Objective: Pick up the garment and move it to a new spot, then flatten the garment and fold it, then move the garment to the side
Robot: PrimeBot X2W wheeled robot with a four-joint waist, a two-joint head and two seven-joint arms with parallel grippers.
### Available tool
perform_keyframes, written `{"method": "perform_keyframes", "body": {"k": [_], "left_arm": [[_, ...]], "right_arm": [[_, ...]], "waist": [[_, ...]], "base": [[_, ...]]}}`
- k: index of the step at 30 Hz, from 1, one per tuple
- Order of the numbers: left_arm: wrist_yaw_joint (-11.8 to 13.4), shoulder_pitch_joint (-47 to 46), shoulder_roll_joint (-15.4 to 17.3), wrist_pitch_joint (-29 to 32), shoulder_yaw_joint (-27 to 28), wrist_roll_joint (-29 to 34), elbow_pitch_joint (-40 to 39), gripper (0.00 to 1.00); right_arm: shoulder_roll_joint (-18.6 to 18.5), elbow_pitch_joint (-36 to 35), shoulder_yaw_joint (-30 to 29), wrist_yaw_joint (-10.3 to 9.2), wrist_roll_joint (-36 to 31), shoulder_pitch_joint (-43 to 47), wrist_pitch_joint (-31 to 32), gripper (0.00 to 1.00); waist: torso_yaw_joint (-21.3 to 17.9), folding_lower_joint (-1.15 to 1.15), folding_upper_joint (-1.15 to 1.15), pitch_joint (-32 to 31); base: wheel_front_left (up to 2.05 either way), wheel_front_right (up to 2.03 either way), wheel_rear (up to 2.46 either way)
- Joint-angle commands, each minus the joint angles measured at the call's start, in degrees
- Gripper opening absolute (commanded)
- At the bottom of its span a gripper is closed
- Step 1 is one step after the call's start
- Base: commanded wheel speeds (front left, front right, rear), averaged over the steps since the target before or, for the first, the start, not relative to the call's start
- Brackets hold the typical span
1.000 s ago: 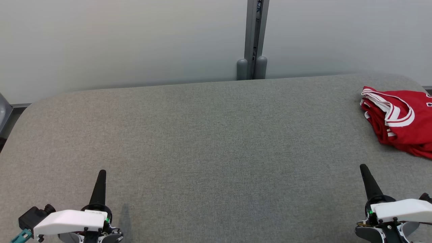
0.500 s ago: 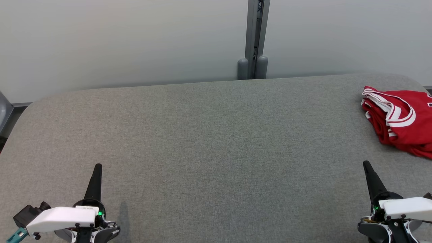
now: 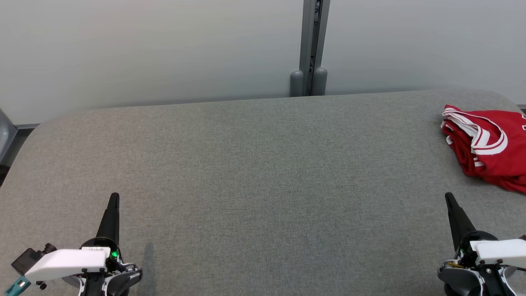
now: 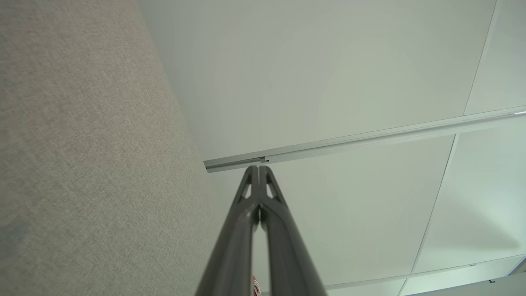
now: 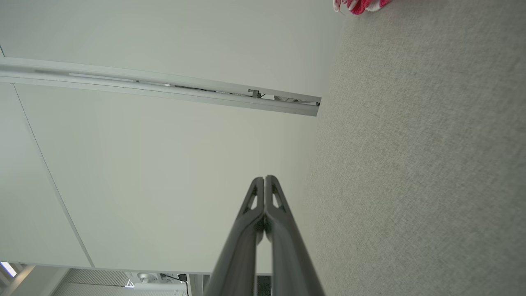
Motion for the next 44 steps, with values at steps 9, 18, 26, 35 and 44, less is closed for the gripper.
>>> {"method": "perform_keyframes", "body": {"k": [9,18,26,35,44], "left_arm": [[-1.0,-1.5,0.1,1.0,1.1,-3.5,-0.6,0.00],[-1.6,-1.7,0.1,2.0,1.8,-6.8,-0.7,0.00],[-1.6,-1.7,0.1,2.0,1.8,-6.7,-0.7,0.00],[-1.6,-1.7,0.1,2.0,1.8,-6.7,-0.7,0.00],[-1.6,-1.7,0.1,2.0,1.8,-6.7,-0.7,0.00]], "right_arm": [[-0.6,-0.6,-0.8,0.04,3.9,-0.9,1.2,0.00],[-0.6,-0.8,-1.3,0.04,7.5,-0.9,1.9,0.00],[-0.6,-0.8,-1.2,0.04,7.3,-0.9,1.9,0.00],[-0.6,-0.8,-1.2,0.04,7.3,-0.9,1.9,0.00],[-0.6,-0.8,-1.2,0.04,7.3,-0.9,1.9,0.00]], "waist": [[0.1,0.00,0.00,0.1],[0.2,0.00,0.00,0.1],[0.2,0.00,0.00,0.1],[0.2,0.00,0.00,0.1],[0.2,0.00,0.00,0.1]], "base": [[0.00,0.00,0.00],[0.00,0.00,0.00],[0.00,0.00,0.00],[0.00,0.00,0.00],[0.00,0.00,0.00]]}}
